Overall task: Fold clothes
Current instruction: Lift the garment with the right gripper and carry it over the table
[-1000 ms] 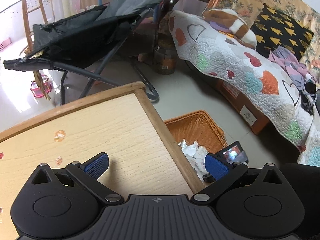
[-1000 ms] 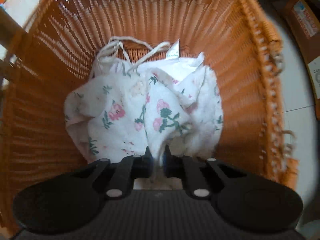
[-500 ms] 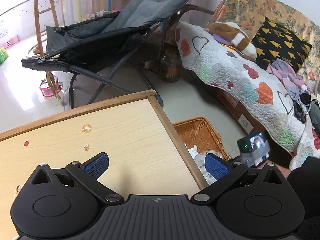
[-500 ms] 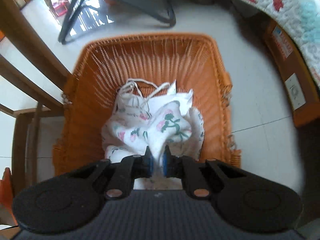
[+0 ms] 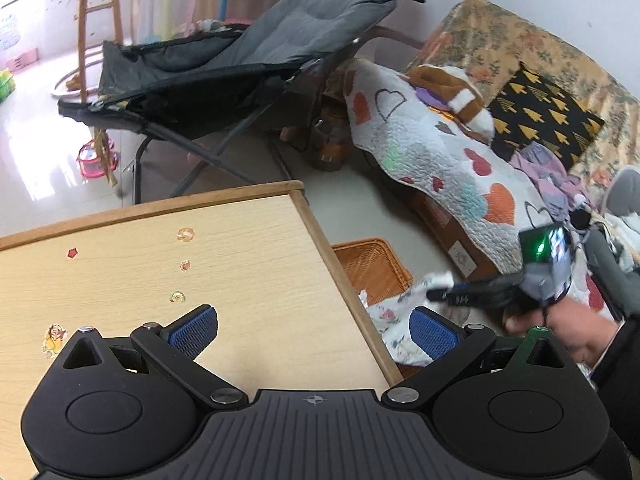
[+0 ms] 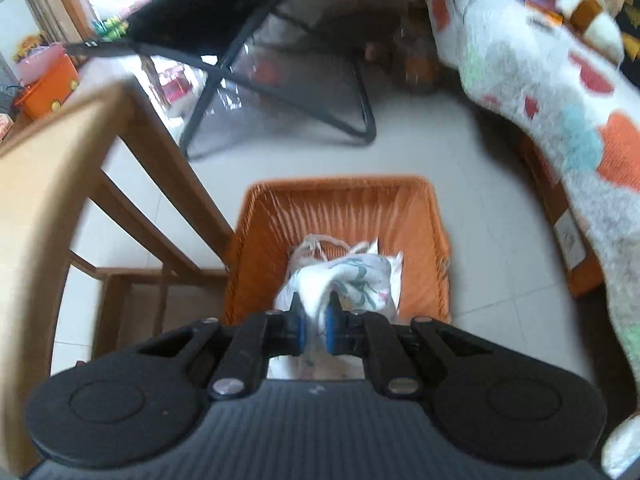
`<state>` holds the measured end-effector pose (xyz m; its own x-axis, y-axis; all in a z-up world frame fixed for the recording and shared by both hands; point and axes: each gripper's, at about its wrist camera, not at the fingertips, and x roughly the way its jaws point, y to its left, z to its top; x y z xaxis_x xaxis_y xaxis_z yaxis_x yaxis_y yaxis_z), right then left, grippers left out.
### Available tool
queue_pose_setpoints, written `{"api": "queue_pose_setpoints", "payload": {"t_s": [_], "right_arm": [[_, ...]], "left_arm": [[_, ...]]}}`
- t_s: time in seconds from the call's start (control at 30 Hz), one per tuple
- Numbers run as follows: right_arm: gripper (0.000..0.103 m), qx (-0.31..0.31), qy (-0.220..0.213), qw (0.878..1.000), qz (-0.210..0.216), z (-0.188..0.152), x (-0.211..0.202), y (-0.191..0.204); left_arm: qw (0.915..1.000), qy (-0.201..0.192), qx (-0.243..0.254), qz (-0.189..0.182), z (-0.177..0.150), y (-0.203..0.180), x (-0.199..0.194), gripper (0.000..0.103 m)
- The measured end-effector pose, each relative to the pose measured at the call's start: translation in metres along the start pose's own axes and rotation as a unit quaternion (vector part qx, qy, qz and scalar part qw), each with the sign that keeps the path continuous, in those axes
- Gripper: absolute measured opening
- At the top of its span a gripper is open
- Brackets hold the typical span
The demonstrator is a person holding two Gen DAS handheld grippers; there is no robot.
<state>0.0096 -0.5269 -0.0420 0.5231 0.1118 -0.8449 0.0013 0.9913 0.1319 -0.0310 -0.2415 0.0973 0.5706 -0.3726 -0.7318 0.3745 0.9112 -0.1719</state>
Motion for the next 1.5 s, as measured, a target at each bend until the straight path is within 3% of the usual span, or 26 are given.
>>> {"api": "queue_pose_setpoints", "payload": {"t_s": [0.17,0.37,0.63,0.9,1.5], "right_arm": [[0.01,-0.016,-0.033,0.999,0.0,0.011,-0.036,0.013],[0.01,-0.015,-0.069,0.997,-0.009,0.022,-0.082,0.026],[0.01,-0.027,-0.119,0.992,-0.022,0.007,-0.151,0.056],[0.01,0.001,-0.169,0.986,-0.012,-0.008,-0.216,0.086],[0.01,-0.057,-0.238,0.969,0.027,0.013,-0.351,0.194]], "left_arm": [[0.9994,-0.005,0.029,0.016,-0.005,-0.008,-0.024,0.103],[0.9997,-0.017,0.014,0.006,-0.01,-0.002,-0.061,0.103],[0.9993,-0.029,0.015,0.017,-0.029,0.002,-0.111,0.103],[0.9992,-0.032,-0.005,0.021,-0.053,0.015,-0.152,0.103],[0.9974,-0.058,-0.042,0.007,-0.091,0.05,-0.231,0.103]]}}
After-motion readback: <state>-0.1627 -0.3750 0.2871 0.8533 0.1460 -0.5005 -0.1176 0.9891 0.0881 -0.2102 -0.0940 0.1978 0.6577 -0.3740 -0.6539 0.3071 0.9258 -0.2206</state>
